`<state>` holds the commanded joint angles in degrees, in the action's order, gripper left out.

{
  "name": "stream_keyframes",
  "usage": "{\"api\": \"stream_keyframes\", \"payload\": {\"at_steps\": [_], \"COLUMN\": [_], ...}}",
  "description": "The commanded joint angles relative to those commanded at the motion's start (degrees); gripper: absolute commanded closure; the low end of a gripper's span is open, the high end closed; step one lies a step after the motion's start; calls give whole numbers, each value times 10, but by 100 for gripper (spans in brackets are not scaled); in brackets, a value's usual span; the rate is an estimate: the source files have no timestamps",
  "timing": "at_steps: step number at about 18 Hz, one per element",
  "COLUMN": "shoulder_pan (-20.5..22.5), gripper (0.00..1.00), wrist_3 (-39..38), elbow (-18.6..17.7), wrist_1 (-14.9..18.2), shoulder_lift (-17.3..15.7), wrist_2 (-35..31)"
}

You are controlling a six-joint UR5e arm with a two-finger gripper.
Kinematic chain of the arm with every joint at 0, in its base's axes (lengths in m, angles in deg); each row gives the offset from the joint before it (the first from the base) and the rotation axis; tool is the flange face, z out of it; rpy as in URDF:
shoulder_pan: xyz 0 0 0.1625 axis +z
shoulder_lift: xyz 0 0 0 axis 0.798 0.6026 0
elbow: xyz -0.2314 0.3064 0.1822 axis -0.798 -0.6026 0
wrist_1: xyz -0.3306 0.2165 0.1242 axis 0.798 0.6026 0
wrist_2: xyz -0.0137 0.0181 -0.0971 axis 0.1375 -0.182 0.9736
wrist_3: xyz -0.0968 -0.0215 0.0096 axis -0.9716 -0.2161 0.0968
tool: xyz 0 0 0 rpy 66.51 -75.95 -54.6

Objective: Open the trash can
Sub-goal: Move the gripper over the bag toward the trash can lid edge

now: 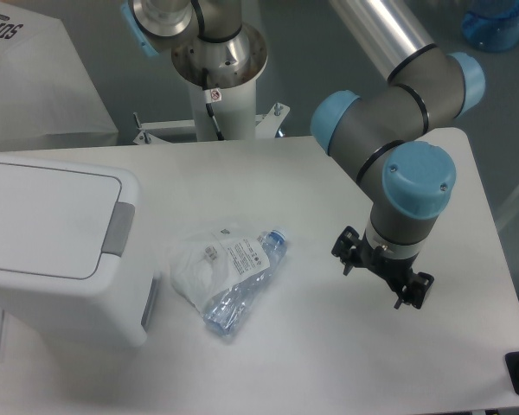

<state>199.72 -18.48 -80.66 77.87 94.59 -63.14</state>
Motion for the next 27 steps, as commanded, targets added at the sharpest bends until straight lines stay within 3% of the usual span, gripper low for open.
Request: {"api": "stream_keyframes", "payload": {"at_steps": [7, 13, 18, 27], "shoulder_pan": [-6, -23, -48, -67], "gripper": [0, 0, 0, 0], "wrist_3": [-47, -136, -229, -306], "elbow": [-4, -32, -35, -59], "wrist_1": [-1, -1, -1, -1], "shoulder_lift": [-18, -65, -92, -142], "wrist_2": [57, 128, 142, 192]}}
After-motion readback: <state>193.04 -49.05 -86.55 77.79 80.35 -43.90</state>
